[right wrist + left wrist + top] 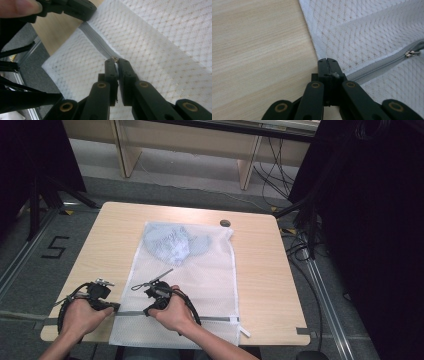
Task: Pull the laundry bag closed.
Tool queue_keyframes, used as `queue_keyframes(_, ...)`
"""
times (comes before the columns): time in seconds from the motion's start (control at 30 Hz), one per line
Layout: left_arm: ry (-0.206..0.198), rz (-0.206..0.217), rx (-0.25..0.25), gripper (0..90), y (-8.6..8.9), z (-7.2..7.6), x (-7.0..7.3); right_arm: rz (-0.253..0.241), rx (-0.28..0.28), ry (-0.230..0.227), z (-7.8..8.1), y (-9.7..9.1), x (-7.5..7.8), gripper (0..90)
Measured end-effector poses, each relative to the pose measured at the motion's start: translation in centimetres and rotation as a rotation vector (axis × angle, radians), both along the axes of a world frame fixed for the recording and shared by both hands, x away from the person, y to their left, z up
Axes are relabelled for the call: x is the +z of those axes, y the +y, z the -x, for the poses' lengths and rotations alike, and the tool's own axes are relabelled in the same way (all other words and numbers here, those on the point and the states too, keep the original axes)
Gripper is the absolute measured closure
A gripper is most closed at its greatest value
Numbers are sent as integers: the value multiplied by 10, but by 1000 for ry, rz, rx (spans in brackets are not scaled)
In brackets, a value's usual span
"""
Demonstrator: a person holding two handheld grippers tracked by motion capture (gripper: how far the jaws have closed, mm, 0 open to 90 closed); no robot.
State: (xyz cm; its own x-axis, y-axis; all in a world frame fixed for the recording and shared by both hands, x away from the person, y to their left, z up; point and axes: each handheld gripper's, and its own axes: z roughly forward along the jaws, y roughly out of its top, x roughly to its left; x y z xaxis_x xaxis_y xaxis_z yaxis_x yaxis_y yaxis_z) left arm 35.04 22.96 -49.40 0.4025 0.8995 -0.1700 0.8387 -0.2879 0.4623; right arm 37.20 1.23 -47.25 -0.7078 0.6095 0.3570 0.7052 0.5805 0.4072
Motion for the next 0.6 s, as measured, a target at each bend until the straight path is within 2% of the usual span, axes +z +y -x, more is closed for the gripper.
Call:
queue_keyframes(0.1,16,-8,0,900,0,0,2,1,-1,3,0,-1,0,871)
queue_keyframes(0.23,9,-8,-3,900,0,0,1,7,8,-11,0,-3,0,871)
queue_keyframes(0.27,12,-6,1,900,0,0,1,4,2,2,0,-3,1,871)
queue_keyframes(0.6,11,-5,3,900,-1,0,1,9,-2,-2,0,-8,1,871)
